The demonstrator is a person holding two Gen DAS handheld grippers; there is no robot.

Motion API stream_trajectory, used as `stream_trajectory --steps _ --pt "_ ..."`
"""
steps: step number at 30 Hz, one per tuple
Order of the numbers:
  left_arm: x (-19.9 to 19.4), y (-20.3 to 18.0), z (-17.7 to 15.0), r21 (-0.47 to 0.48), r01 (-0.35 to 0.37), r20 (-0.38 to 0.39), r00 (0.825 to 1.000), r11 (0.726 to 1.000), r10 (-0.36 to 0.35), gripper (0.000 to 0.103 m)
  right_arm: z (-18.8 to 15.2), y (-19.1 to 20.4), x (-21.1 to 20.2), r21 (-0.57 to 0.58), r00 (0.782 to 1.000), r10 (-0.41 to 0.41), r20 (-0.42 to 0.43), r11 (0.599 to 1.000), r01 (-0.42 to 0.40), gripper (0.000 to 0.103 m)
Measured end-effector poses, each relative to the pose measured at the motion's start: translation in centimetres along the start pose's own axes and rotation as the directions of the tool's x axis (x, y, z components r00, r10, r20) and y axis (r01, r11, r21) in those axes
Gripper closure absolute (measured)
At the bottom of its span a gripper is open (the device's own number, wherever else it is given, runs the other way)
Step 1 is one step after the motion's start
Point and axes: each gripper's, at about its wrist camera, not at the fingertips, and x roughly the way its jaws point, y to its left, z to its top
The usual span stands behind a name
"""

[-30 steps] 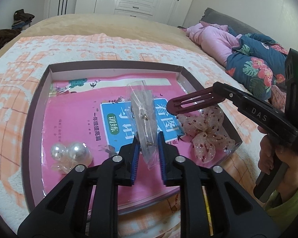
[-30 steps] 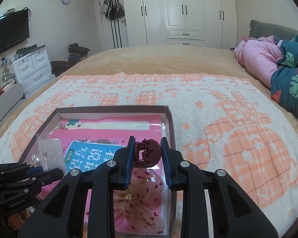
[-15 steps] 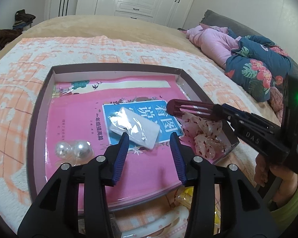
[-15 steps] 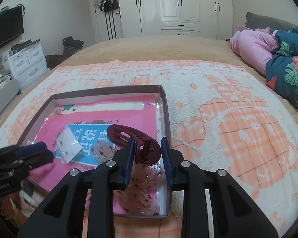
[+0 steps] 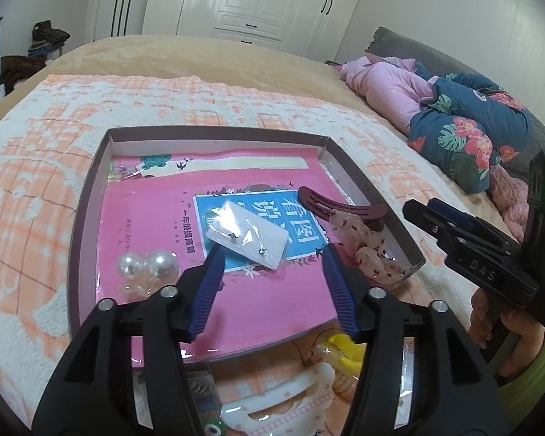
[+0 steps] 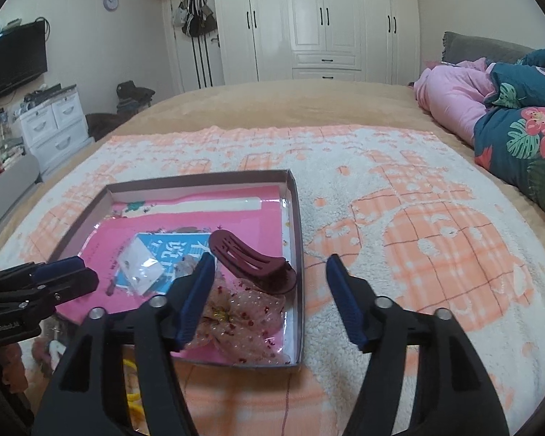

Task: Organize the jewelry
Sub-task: 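Withdraw both open tools from the box toward the remaining accessories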

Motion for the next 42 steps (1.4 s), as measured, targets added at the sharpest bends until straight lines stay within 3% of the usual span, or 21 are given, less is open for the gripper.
stream_trajectory --steps 7,15,21,23,28,31,42 --pt "-1.2 -0.1 0.0 0.002 -0.014 0.031 0.999 1.000 0.013 0.048 -0.3 0.2 -2.3 -0.005 0.999 -0.008 0.052 1.000 0.008 0.023" --pt "-3.2 -0.2 -0.3 -0.003 -0.034 0.085 0.996 0.999 0.034 0.037 -0.6 -0.1 -4.4 0.018 0.995 -0.012 0.094 1.000 0.010 0.015" --pt "-4.5 -0.1 -0.7 -0.020 -0.037 0.110 0.993 0.999 0.039 0.034 -1.1 -0.2 -5.7 0.010 0.992 -0.029 0.121 1.000 0.028 0.014" --pt "-4.9 0.0 -0.8 -0.020 -0.038 0.118 0.992 0.999 0.041 0.021 -1.3 -0.3 -6.2 0.016 0.991 -0.023 0.129 1.000 0.021 0.013" --pt "-6.0 -0.3 -1.0 -0.014 -0.047 0.151 0.987 0.999 0.048 0.020 -1.7 -0.2 -7.2 -0.006 0.985 -0.040 0.166 0.999 0.042 0.011" --pt "-6.6 -0.4 -1.2 -0.016 -0.043 0.171 0.984 0.999 0.045 0.012 -1.9 0.2 -8.0 -0.023 0.982 -0.036 0.188 0.999 0.041 0.010" --pt "-8.4 0.2 -2.7 -0.026 -0.095 0.187 0.977 0.995 0.098 0.012 -3.0 1.8 -10.1 -0.092 0.976 0.015 0.217 0.996 0.005 0.009"
